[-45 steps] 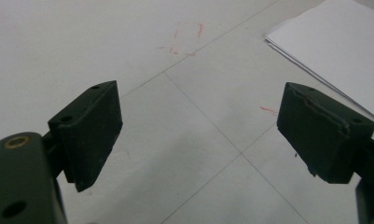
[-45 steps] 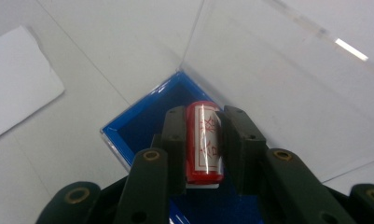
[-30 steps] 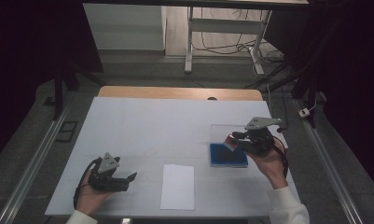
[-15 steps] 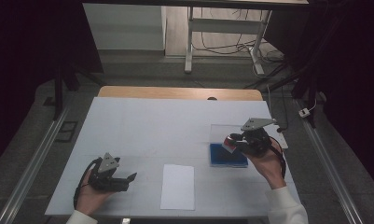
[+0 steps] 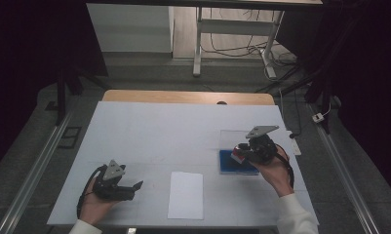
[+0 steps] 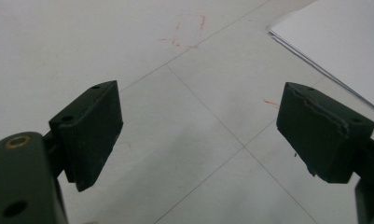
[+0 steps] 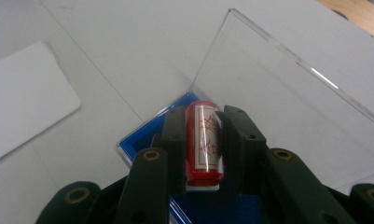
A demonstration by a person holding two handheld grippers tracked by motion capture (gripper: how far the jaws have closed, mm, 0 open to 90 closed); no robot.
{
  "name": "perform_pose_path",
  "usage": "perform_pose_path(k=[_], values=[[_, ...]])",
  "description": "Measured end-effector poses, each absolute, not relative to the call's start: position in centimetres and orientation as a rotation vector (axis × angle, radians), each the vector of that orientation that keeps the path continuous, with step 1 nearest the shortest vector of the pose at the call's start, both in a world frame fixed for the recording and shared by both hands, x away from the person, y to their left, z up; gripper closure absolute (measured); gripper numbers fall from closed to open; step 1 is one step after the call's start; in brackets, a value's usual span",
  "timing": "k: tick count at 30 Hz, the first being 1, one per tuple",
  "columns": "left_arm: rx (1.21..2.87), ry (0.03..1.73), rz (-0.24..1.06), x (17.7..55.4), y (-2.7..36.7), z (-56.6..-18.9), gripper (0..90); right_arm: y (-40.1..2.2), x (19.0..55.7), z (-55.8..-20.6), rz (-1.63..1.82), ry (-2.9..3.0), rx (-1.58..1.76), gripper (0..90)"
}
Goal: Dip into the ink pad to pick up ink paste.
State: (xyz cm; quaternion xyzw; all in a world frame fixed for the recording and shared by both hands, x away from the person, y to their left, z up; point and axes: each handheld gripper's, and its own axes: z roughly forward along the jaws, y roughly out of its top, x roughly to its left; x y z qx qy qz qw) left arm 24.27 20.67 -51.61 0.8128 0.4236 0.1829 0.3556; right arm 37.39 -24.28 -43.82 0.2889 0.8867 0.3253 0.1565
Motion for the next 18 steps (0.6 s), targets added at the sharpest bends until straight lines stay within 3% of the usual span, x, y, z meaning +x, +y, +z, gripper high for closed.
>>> perform_pose_path(k=[18], values=[[2.113,1.094,0.468,24.3,20.6,-51.7,14.5,-24.0,38.2,-45.8,0.757,2.568,0.877,70.2]])
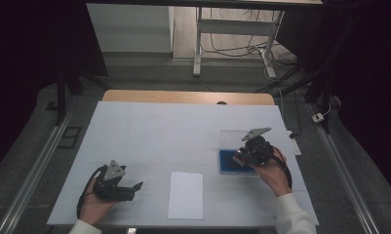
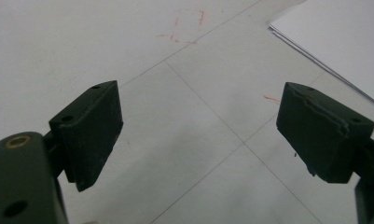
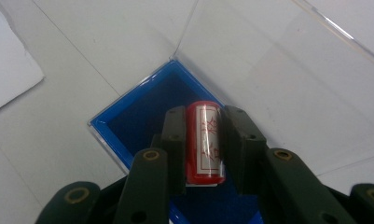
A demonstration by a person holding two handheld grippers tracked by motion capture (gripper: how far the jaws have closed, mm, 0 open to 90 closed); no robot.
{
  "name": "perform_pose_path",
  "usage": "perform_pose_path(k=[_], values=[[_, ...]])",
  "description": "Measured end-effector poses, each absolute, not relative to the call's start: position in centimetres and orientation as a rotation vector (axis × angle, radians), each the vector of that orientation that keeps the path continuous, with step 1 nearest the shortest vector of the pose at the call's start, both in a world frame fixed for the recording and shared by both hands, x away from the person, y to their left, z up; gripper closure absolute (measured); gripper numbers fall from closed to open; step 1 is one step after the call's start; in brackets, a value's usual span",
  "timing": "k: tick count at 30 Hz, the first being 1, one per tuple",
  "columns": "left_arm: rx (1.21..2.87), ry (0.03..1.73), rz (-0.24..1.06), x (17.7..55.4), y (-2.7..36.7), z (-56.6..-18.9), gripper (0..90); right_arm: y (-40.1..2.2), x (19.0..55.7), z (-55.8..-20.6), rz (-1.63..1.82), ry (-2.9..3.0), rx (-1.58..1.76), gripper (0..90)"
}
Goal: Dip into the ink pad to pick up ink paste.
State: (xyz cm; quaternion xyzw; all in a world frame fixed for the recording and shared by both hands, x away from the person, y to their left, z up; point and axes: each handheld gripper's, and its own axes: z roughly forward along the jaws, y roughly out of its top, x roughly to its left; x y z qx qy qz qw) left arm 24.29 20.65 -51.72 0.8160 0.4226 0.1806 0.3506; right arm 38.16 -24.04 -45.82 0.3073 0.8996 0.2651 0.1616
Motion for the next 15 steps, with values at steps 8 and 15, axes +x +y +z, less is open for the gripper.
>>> perform_pose_path(k=[8,15], values=[[2.118,1.092,0.465,24.29,20.66,-51.75,14.6,-23.87,38.14,-45.87,0.743,2.568,0.876,70.2],[2.125,1.093,0.467,24.29,20.65,-51.8,14.8,-23.66,38.1,-45.96,0.721,2.565,0.875,70.2]])
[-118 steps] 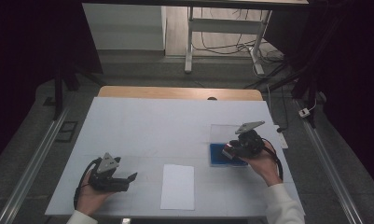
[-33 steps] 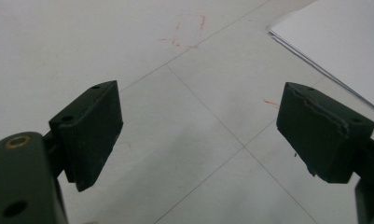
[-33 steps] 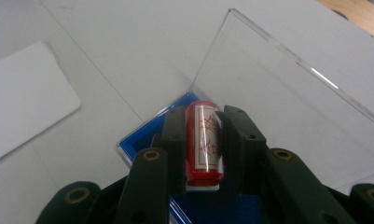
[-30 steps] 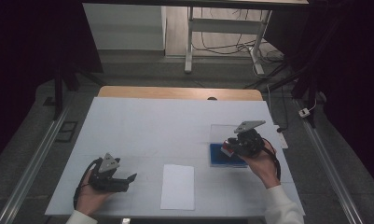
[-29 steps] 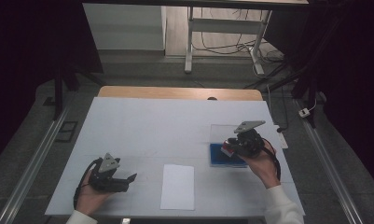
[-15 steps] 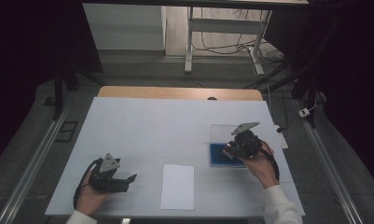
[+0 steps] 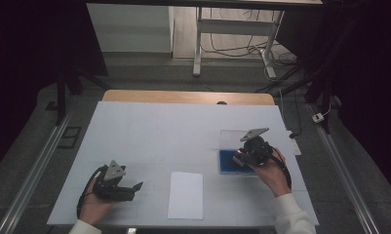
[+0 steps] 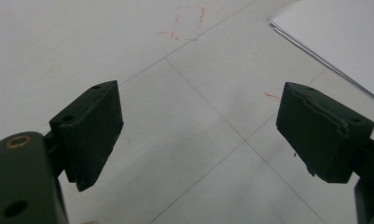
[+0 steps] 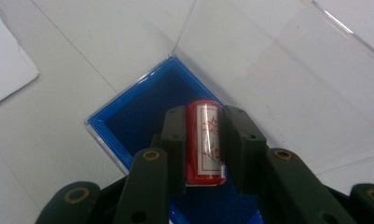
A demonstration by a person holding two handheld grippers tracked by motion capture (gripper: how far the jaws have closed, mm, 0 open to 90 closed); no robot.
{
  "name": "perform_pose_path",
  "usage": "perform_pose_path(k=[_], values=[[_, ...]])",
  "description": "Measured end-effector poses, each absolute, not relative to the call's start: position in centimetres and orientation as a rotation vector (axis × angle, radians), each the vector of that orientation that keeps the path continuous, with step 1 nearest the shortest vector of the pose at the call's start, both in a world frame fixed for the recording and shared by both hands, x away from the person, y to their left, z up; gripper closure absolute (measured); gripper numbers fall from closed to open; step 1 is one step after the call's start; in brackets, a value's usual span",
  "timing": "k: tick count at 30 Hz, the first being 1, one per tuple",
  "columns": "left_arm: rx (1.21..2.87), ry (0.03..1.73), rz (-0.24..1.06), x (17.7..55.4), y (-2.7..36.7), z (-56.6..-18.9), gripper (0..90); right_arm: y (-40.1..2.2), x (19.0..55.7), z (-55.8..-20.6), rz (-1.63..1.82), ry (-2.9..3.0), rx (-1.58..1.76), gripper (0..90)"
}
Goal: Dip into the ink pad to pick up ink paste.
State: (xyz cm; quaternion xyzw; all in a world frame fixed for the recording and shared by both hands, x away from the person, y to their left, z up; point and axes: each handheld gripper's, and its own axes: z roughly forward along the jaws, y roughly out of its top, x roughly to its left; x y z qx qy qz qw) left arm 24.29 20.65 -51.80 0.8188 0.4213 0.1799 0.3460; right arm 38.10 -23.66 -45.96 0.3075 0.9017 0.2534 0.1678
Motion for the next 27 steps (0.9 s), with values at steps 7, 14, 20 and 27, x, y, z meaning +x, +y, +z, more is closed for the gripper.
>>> perform_pose_path(k=[7,14,20,27], values=[[2.13,1.095,0.468,24.35,20.6,-51.89,15.0,-23.15,38.02,-45.93,0.676,2.566,0.862,70.2],[2.137,1.095,0.464,24.32,20.54,-51.94,14.9,-23.33,38.51,-46.22,0.668,2.596,0.889,70.5],[2.137,1.095,0.463,24.25,20.48,-51.93,14.9,-23.66,38.73,-46.52,0.706,2.603,0.91,70.7],[2.139,1.096,0.466,24.22,20.42,-51.94,14.9,-23.65,38.52,-46.77,0.715,2.586,0.905,70.7]])
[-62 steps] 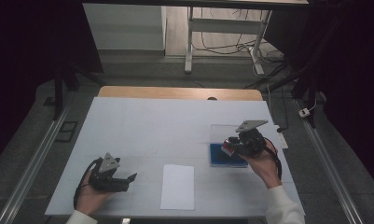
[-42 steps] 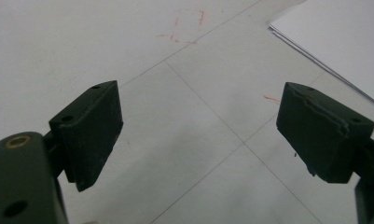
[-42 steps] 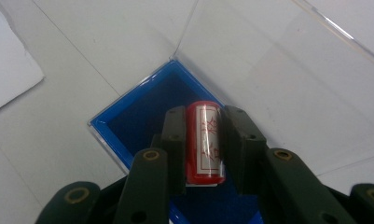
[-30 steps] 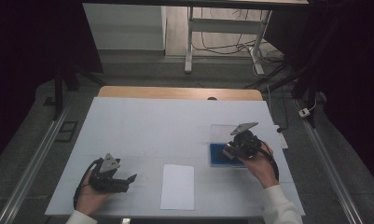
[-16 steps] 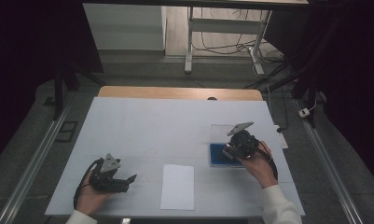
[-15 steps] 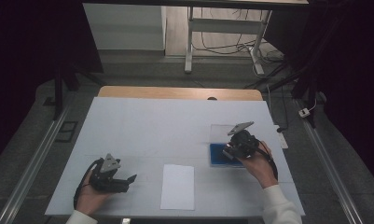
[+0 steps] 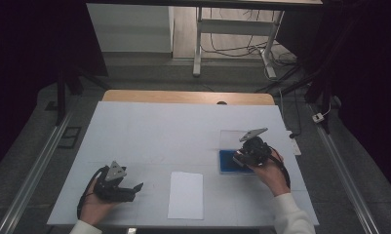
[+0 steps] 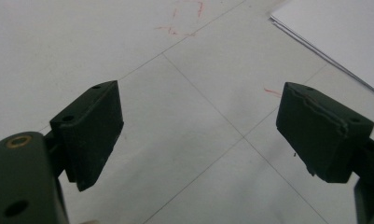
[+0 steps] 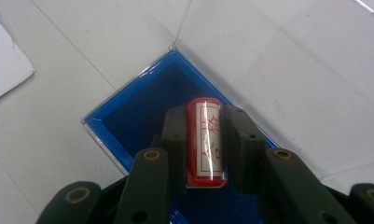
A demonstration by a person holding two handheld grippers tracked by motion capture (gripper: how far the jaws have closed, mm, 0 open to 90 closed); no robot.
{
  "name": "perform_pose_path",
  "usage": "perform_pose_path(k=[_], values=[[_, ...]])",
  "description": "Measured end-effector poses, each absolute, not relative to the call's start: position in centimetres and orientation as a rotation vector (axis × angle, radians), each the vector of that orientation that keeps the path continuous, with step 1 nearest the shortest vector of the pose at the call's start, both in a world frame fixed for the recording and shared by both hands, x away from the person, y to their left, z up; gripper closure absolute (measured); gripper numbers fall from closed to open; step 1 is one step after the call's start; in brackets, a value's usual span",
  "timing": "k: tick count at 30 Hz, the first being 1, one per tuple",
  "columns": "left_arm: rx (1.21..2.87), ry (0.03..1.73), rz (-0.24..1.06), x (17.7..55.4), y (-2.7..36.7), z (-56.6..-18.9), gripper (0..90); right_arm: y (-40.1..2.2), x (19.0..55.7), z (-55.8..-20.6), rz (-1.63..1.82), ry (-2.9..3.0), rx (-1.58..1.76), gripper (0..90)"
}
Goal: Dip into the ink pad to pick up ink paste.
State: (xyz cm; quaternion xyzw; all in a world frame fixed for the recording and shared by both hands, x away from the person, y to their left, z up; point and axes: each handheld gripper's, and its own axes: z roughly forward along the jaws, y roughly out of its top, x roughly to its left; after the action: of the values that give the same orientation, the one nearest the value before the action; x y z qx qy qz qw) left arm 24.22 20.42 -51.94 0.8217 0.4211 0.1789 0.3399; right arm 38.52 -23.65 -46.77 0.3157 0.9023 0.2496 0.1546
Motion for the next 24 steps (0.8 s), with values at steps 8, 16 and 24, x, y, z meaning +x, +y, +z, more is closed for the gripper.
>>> perform_pose_path(k=[8,16,24], values=[[2.145,1.098,0.47,24.2,20.35,-51.95,14.8,-24.1,38.6,-47.07,0.77,2.584,0.904,70.7],[2.142,1.097,0.466,24.2,20.42,-51.93,14.9,-23.8,38.34,-47.06,0.742,2.575,0.892,70.7],[2.132,1.102,0.472,24.1,20.75,-51.81,14.9,-24.17,38.45,-46.84,0.785,2.575,0.91,70.2]])
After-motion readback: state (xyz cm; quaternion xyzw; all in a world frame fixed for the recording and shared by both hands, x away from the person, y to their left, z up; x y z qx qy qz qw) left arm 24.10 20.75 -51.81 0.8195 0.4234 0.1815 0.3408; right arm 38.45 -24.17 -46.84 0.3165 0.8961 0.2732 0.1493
